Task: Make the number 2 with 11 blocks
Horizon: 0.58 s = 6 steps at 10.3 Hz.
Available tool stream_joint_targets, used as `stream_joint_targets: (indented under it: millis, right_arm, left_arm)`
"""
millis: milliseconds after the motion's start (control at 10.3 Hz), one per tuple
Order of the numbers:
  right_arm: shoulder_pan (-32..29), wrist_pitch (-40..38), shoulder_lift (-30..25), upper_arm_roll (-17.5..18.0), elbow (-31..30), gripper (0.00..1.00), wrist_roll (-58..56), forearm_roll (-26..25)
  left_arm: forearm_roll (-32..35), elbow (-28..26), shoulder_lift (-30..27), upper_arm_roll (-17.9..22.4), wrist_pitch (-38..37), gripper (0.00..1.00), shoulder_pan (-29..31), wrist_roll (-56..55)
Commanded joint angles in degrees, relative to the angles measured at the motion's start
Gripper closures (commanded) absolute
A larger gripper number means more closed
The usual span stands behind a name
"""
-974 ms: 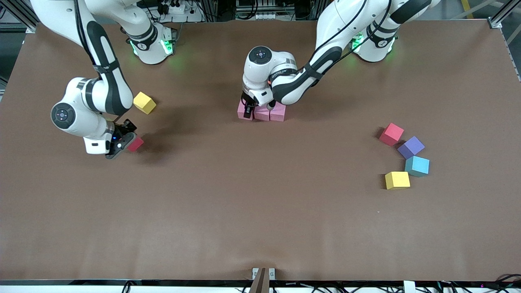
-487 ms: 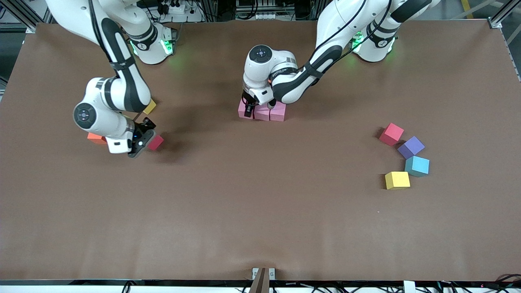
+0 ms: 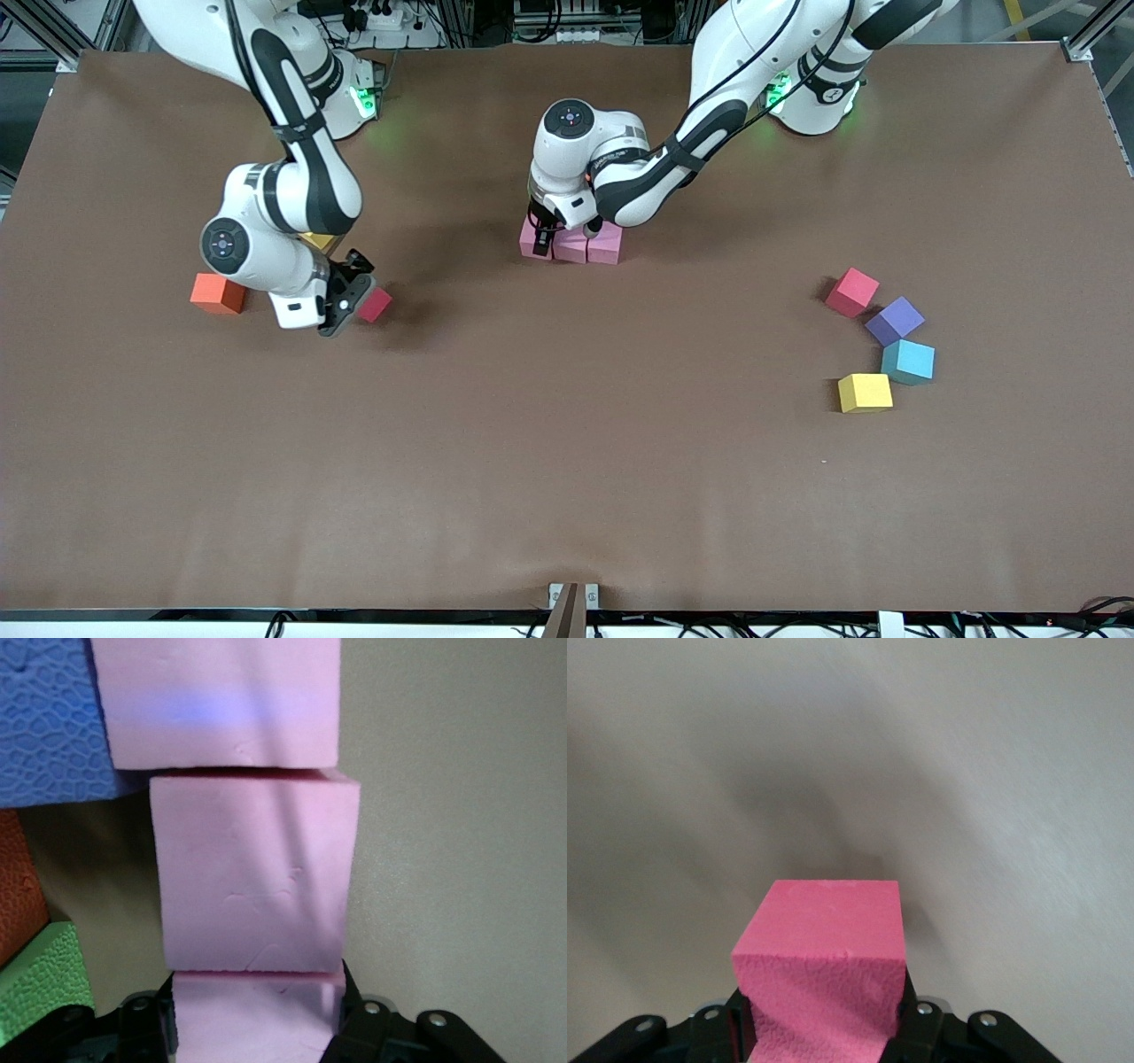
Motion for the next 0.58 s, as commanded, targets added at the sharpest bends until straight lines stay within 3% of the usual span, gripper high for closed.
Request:
stream_joint_targets:
  millis: [0, 97, 195, 487]
  right_arm:
    - [3.46, 1.73, -1.05, -0.25, -0.68, 0.94, 5.88, 2.04]
    - [5.05, 2.0, -1.05, -0.34, -0.68, 0.94, 10.01, 2.04]
    - [5.94, 2.78, -1.05, -0.34, -0.68, 0.94, 13.18, 2.04]
    - [7.17, 3.76, -0.96, -0.34, -0.6, 0.95, 21.55, 2.04]
  left_arm:
    - [5.16, -2.45, -0.96, 0.26, -1.46, 0.48, 0.77, -15.64]
    - [5.16, -2.45, -0.96, 0.26, -1.46, 0.16, 0.86, -15.55]
    - [5.07, -2.45, -0.96, 0.26, -1.72, 0.0, 0.86, -15.55]
    - [4.63, -2.19, -1.13, 0.17, -1.81, 0.0, 1.03, -15.46]
